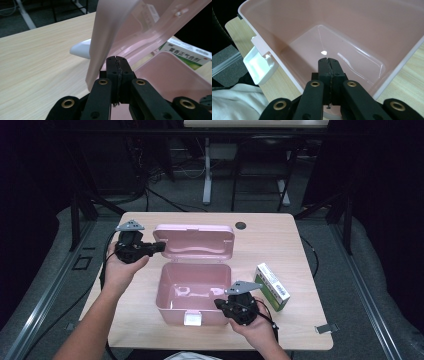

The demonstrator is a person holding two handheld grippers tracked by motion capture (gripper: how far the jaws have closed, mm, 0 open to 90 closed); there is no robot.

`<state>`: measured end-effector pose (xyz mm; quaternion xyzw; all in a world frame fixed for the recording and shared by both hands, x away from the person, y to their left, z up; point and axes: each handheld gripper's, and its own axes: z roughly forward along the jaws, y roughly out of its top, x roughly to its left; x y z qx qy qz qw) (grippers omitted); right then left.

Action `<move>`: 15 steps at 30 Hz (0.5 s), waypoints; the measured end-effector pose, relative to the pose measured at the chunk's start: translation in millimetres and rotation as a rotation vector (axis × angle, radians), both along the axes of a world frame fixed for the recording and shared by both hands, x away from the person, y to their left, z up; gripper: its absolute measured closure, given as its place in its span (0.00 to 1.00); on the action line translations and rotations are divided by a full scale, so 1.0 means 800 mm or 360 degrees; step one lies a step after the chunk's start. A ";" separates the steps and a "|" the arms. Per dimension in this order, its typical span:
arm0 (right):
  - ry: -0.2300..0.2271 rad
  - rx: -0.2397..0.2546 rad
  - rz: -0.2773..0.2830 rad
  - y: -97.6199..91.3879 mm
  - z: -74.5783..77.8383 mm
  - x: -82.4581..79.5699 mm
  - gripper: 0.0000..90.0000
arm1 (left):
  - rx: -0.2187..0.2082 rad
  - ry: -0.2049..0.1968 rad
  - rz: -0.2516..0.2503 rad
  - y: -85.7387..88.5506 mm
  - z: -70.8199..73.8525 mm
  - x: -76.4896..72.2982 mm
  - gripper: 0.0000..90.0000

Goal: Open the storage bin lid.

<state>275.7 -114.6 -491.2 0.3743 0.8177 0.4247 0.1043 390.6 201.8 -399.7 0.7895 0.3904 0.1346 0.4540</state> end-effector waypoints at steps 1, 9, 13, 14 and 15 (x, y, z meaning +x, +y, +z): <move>0.0002 0.0000 0.0004 0.000 0.000 0.000 1.00 | 0.0012 -0.0004 0.0007 0.001 0.000 0.000 1.00; -0.0003 0.0008 0.0002 -0.001 -0.001 0.001 1.00 | -0.0013 0.0016 0.0037 0.005 -0.011 0.006 0.99; -0.0015 0.0013 -0.0001 -0.001 -0.002 0.001 1.00 | -0.0008 0.0027 0.0047 0.008 -0.015 0.008 0.99; -0.0013 0.0013 -0.0001 -0.001 -0.002 0.001 1.00 | -0.0007 0.0029 0.0047 0.009 -0.015 0.008 0.99; -0.0013 0.0014 -0.0001 -0.001 -0.002 0.001 1.00 | -0.0017 0.0033 0.0054 0.009 -0.016 0.008 0.99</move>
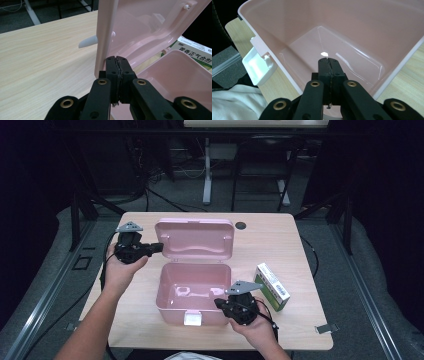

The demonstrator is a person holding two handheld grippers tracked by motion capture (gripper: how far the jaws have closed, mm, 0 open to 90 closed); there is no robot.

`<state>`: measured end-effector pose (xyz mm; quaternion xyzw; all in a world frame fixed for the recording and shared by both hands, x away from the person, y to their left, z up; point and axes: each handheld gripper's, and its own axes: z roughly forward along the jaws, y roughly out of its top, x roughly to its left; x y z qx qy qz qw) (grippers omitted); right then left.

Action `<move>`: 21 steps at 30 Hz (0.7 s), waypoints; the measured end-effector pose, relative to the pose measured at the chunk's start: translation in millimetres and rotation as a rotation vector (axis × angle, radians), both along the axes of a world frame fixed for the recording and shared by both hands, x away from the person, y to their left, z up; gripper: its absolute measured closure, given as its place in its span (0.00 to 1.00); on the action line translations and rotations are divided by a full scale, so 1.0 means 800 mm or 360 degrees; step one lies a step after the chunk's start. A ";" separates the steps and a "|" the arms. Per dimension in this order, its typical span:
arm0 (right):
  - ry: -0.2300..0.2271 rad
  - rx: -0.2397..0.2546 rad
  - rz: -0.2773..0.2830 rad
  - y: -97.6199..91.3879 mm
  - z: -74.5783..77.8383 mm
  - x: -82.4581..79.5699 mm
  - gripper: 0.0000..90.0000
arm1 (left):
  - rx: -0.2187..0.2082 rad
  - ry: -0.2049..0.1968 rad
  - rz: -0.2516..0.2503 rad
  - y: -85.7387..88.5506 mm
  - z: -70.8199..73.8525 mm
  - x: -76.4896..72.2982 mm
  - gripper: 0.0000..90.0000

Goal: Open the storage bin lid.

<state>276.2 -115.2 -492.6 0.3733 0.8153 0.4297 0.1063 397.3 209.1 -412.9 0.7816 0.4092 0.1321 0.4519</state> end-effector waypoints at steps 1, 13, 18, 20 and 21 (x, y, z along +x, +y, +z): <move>-0.0001 -0.0001 0.0000 0.000 0.000 0.000 1.00 | -0.0001 -0.0004 -0.0003 0.000 -0.001 0.000 0.98; -0.0005 0.0006 0.0010 -0.001 -0.001 0.000 1.00 | 0.0001 0.0089 -0.0046 -0.002 -0.032 -0.003 0.92; -0.0006 0.0006 0.0010 -0.001 -0.001 0.000 1.00 | 0.0044 0.0141 -0.0026 -0.003 -0.054 -0.002 0.89; -0.0009 0.0006 0.0012 -0.001 -0.001 0.000 1.00 | 0.0042 0.0157 -0.0016 -0.002 -0.061 -0.001 0.88; -0.0008 0.0007 0.0012 -0.001 -0.001 0.000 1.00 | 0.0042 0.0164 -0.0011 -0.002 -0.063 -0.001 0.88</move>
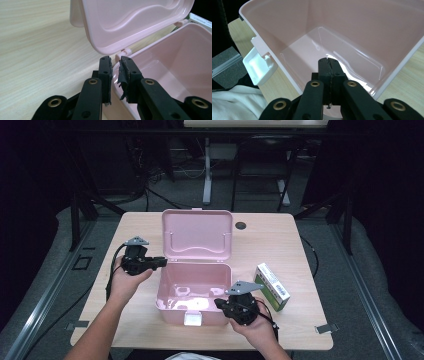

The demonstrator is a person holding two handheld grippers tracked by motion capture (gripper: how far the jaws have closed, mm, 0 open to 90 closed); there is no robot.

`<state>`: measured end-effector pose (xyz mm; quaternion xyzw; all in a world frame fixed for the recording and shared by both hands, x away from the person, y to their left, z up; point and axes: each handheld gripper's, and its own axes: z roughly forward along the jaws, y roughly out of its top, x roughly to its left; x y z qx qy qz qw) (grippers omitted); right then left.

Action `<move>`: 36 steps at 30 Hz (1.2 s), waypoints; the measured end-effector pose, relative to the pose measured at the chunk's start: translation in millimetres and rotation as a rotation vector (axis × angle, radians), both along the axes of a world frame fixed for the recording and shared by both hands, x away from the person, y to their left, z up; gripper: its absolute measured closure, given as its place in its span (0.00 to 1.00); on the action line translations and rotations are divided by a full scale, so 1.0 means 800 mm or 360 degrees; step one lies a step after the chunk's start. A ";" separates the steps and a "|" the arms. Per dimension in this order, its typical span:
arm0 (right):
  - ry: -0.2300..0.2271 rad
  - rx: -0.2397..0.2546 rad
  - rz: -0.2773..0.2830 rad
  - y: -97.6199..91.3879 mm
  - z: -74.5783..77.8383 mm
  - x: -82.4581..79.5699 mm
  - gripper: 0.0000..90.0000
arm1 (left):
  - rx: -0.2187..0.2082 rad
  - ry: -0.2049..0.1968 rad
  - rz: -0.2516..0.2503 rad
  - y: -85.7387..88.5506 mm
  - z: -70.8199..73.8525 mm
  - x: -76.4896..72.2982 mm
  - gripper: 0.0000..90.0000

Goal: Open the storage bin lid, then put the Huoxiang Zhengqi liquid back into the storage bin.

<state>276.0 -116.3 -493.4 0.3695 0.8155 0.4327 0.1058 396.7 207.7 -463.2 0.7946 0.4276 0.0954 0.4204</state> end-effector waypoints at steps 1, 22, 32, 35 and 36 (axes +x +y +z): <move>0.0002 0.0002 -0.0001 0.000 0.000 0.000 1.00 | 0.0013 0.0004 -0.0007 0.000 -0.003 0.001 0.88; 0.0022 0.0012 0.0022 -0.001 0.000 -0.004 1.00 | -0.0020 0.0010 -0.0021 0.000 -0.015 -0.006 0.94; -0.0006 0.0005 0.0004 -0.003 0.005 -0.007 0.93 | -0.0049 -0.0005 -0.0032 0.003 -0.017 -0.006 0.92; -0.0028 0.0035 -0.0006 -0.008 0.012 -0.007 0.90 | -0.0048 -0.0014 -0.0026 0.006 -0.016 -0.009 0.88; -0.0038 0.0048 -0.0017 -0.011 0.016 -0.008 0.87 | -0.0052 -0.0022 -0.0021 0.006 -0.016 -0.010 0.87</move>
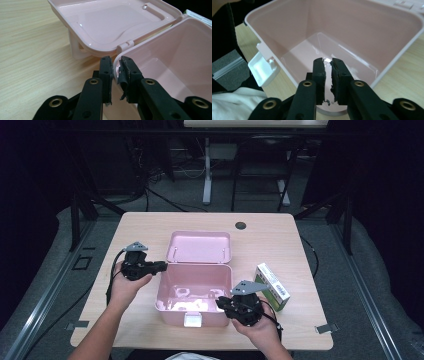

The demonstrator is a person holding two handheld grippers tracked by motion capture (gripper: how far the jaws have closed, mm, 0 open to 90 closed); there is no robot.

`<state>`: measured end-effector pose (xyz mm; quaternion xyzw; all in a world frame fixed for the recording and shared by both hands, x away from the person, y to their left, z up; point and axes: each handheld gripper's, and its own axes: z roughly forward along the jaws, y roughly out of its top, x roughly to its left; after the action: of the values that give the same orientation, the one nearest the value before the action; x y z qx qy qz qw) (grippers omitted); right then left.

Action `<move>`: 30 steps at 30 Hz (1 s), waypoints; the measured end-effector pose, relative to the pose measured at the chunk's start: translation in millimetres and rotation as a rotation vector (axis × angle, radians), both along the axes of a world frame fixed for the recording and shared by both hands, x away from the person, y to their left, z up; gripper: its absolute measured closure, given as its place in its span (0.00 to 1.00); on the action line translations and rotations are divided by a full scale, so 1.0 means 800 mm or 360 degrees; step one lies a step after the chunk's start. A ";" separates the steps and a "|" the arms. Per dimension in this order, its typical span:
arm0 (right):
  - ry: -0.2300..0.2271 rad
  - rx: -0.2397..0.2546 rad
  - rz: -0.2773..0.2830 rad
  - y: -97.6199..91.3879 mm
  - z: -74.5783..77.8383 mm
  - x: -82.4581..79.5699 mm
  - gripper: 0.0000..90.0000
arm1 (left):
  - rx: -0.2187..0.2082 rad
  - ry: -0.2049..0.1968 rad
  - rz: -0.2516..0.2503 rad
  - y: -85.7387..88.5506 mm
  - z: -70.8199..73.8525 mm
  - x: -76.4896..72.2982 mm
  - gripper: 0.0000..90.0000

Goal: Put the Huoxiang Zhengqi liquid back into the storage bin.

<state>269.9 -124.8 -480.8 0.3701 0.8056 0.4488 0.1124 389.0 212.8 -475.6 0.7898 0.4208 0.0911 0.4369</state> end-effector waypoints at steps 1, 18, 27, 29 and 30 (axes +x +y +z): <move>-0.0008 0.0009 -0.0004 -0.002 0.002 0.000 0.85 | 0.0001 -0.0001 -0.0001 0.002 0.002 -0.001 0.86; -0.0081 0.0049 -0.0087 -0.024 0.026 0.017 0.55 | -0.0050 0.0007 -0.0023 0.021 0.012 -0.011 0.59; -0.0035 -0.0018 -0.0126 -0.051 0.047 0.037 0.58 | -0.0035 0.0000 -0.0053 0.028 0.015 -0.016 0.59; -0.0016 -0.0041 -0.0135 -0.056 0.049 0.041 0.58 | -0.0020 0.0008 -0.0063 0.030 0.014 -0.017 0.59; 0.0024 -0.0070 -0.0132 -0.060 0.050 0.044 0.57 | -0.0028 0.0012 -0.0066 0.031 0.015 -0.018 0.59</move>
<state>304.9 -173.1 -441.2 0.4041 0.8000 0.4230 0.1331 375.0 237.7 -463.9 0.7948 0.4068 0.0754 0.4440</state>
